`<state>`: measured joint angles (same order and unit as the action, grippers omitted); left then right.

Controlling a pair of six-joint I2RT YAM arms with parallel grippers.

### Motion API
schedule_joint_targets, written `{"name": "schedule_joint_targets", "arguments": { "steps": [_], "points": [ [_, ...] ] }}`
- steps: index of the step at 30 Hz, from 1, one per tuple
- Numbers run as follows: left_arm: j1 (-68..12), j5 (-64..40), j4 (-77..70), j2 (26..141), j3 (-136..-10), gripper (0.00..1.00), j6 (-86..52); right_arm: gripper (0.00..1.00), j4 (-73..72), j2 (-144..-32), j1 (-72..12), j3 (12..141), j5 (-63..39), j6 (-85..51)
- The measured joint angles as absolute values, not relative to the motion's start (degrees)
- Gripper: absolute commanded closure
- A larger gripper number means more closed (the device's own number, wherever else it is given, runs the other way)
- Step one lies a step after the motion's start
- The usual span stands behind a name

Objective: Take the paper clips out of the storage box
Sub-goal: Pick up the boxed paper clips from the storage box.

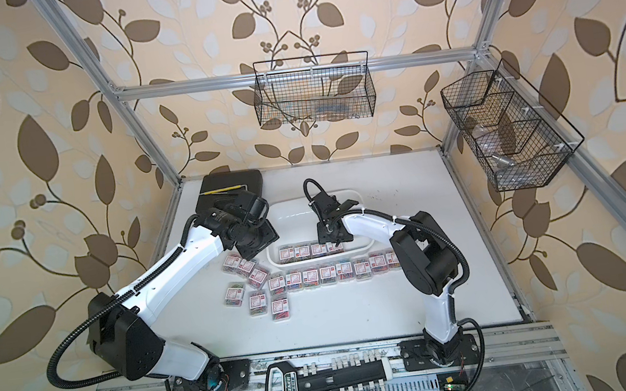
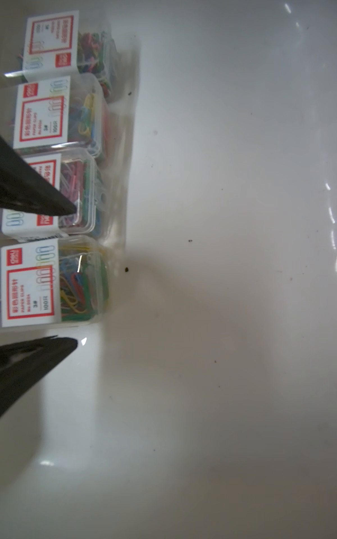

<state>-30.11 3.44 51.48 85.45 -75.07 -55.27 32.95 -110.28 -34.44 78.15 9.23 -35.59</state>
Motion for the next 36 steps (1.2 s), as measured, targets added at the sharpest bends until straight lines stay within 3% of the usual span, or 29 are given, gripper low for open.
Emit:
{"name": "schedule_joint_targets", "arguments": {
  "steps": [8,19,25,32,36],
  "points": [
    [-30.11,3.42,51.51,83.70,-74.11,0.35,-55.24,0.42,33.01,-112.64,-34.35,78.17,10.90,-36.88],
    [-30.11,3.42,51.51,82.32,-74.04,0.34,-55.29,0.35,33.08,-114.78,-34.00,78.78,11.68,-37.06],
    [-30.11,3.44,51.51,82.32,-74.06,0.35,-55.27,0.47,33.08,-115.15,-33.36,79.46,10.94,-37.15],
    [-30.11,3.66,50.81,82.35,-74.28,0.35,-55.27,0.48,36.01,-114.15,-32.10,83.53,10.92,-37.93],
    [-30.11,4.12,50.59,82.35,-74.98,0.35,-55.24,0.48,37.60,-107.33,-31.46,84.60,11.53,-37.91]
  ]
}}
